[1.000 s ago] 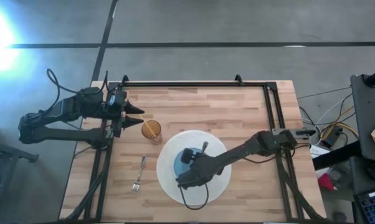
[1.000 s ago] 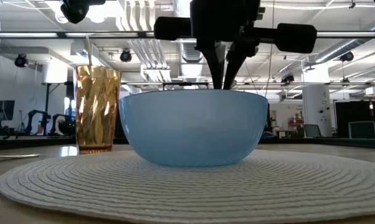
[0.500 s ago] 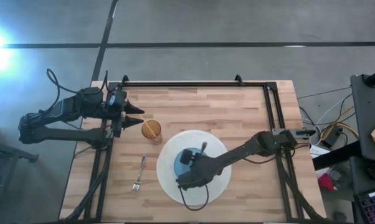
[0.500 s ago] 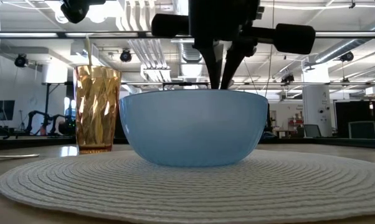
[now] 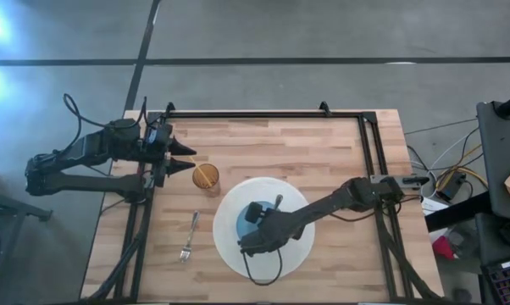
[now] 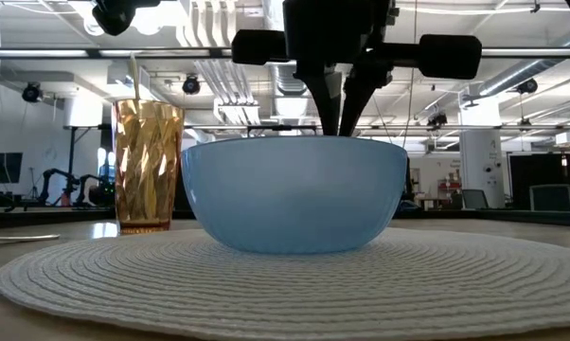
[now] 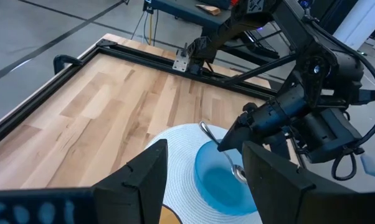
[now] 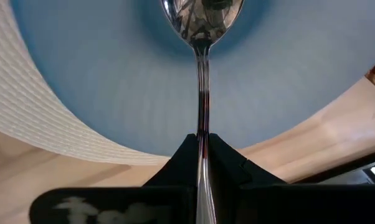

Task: Pick & Place Utensil
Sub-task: Put the silver spoon into the blue bowl on the white mat

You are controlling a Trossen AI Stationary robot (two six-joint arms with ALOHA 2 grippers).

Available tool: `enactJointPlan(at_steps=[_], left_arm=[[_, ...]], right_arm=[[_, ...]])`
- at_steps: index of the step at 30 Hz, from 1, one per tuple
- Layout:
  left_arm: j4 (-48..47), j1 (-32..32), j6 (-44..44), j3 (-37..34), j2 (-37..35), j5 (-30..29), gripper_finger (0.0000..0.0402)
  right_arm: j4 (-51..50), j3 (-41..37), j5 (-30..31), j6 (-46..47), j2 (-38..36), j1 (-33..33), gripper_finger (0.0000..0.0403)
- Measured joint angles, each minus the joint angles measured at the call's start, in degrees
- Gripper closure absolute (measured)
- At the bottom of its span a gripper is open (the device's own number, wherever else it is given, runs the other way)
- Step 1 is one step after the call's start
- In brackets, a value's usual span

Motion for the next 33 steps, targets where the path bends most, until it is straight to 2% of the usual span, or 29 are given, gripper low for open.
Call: enactJointPlan(at_steps=[7,10,15,21,33], left_arm=[[0.0,0.0,0.0,0.0,0.0,0.0,0.0202],[0.0,0.0,0.0,0.0,0.0,0.1,0.0202],[0.0,0.0,0.0,0.0,0.0,0.3,0.0202],[0.0,0.0,0.0,0.0,0.0,0.4,0.0202],[0.0,0.0,0.0,0.0,0.0,0.5,0.0202]], right_arm=[[0.0,0.0,-0.6,0.0,0.0,0.0,0.0390],[0.0,0.0,-3.8,-0.1,0.0,0.1,0.0390],[0.1,0.0,-4.0,0.1,0.0,0.1,0.0390],[0.3,0.0,-8.6,0.9,0.0,0.0,0.0390],[0.6,0.0,-8.9,2.5,0.0,-0.2,0.0390]])
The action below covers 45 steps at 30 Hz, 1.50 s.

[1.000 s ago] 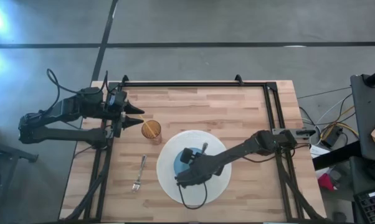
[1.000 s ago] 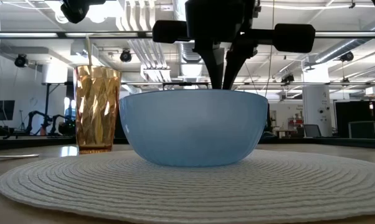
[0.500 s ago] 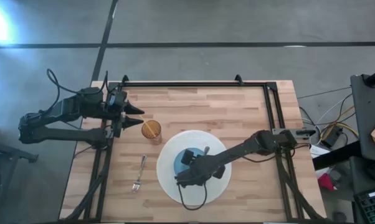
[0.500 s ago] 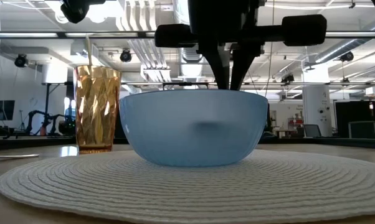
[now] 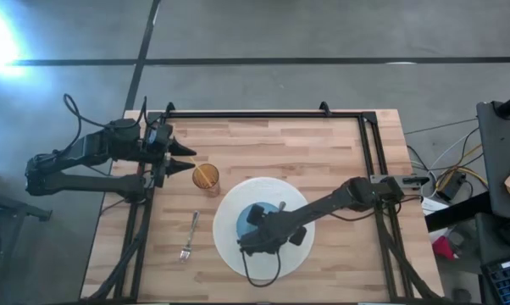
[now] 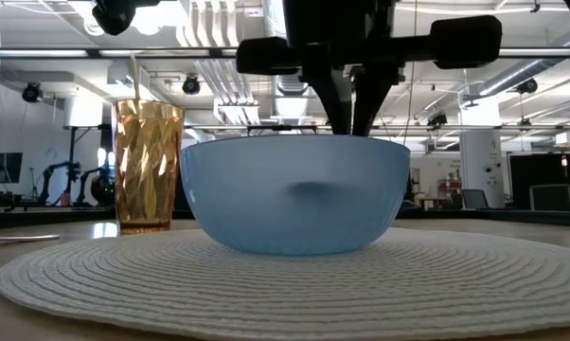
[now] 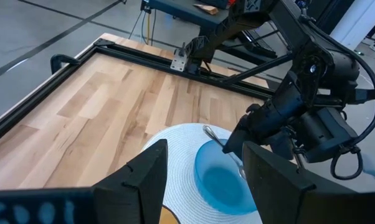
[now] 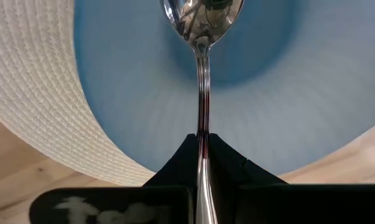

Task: Pick & Place Utensil
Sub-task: Put the silver spoon into the blue bowl on the white mat

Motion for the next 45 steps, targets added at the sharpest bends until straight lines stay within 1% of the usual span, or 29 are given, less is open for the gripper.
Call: enactJointPlan(at_steps=[5,8,11,15,29,45], left_arm=[[0.0,0.0,0.0,0.0,-0.1,0.5,0.0202],[0.0,0.0,0.0,0.0,-0.1,0.7,0.0202],[0.0,0.0,0.0,0.0,-0.1,0.7,0.0202],[0.0,0.0,0.0,0.0,-0.1,0.9,0.0202],[0.0,0.0,0.0,0.0,-0.6,1.0,0.0202],[0.0,0.0,0.0,0.0,-0.7,1.0,0.0202]], right_arm=[[0.9,0.0,-0.2,0.2,0.0,-0.4,0.0390],[1.3,0.0,-3.9,0.4,0.0,-0.9,0.0390],[2.1,-0.1,-4.0,1.4,0.0,-1.1,0.0390],[3.2,-0.3,-5.8,2.7,0.0,-1.5,0.0390],[5.3,-2.7,-5.6,3.5,0.1,-2.2,0.0390],[5.6,-1.0,-5.7,3.4,0.1,-2.1,0.0388]])
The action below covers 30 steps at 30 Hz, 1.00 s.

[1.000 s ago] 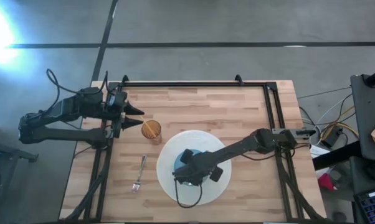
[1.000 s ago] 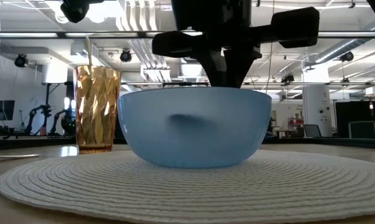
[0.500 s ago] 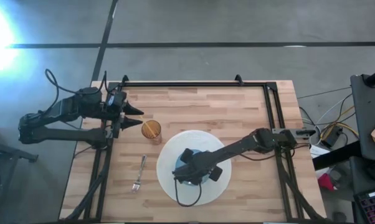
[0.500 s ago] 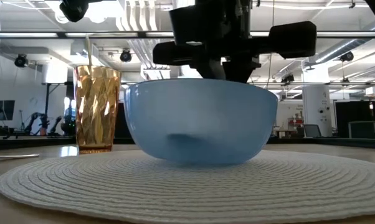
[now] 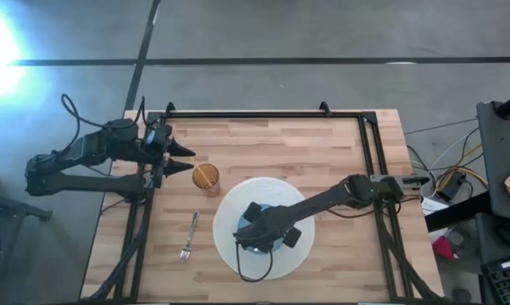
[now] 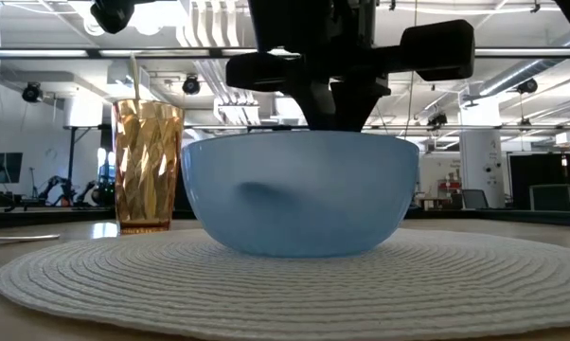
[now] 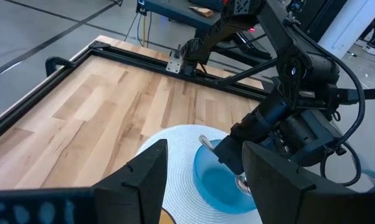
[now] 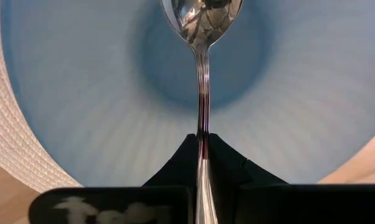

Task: Pick & Place Utensil
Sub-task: Put the silver spoon into the blue bowl on the white mat, then put the silver fork into the blue bowl on the white mat

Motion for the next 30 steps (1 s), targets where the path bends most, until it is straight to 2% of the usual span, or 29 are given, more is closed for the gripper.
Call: enactJointPlan(at_steps=[11,21,30], left_arm=[[0.0,0.0,0.0,0.0,0.0,0.1,0.0202],[-1.3,0.0,-0.2,0.0,0.0,0.5,0.0202],[-1.3,0.0,0.5,0.0,0.0,0.5,0.0202]], right_arm=[[0.0,0.2,0.0,-0.2,0.0,0.0,0.0318],[-1.4,1.1,0.1,4.6,-2.2,0.0,0.0299],[-1.9,1.4,0.1,11.7,-10.1,-1.1,0.0289]])
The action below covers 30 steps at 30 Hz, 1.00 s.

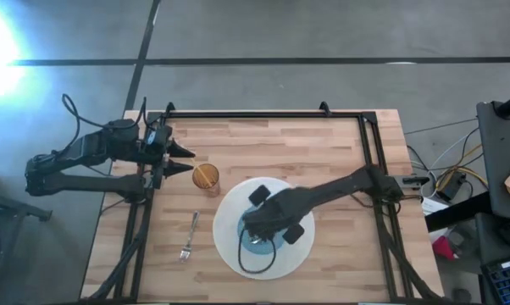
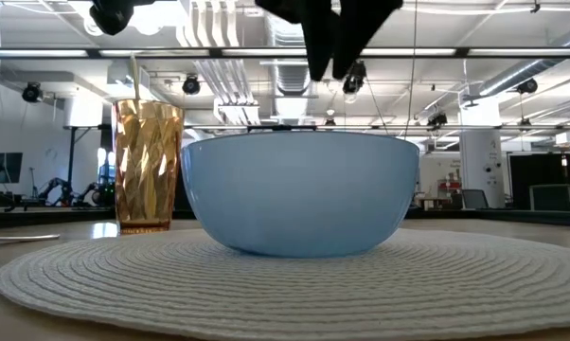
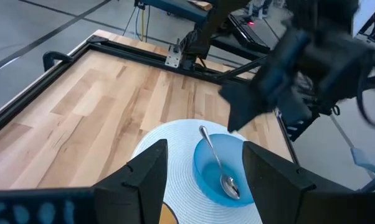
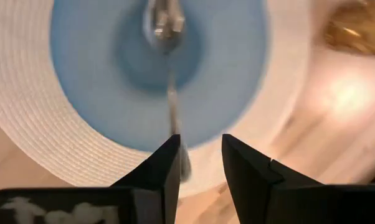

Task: Pick & Place Utensil
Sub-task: Put the silver fork into the blue bowl on the white mat

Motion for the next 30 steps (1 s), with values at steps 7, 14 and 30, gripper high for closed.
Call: enactJointPlan(at_steps=[7,14,30], left_arm=[[-0.7,0.0,0.1,0.0,0.0,0.0,0.0202],[-4.6,0.0,0.0,1.4,0.2,-0.5,0.0202],[-31.7,-0.1,-11.2,16.8,9.8,-2.6,0.0211]], right_arm=[[0.1,-1.4,-0.1,6.1,-6.8,-3.7,0.0297],[2.4,-10.4,-0.1,9.4,-14.9,-7.3,0.0291],[16.3,-38.4,6.4,18.6,-36.5,-9.3,0.0275]])
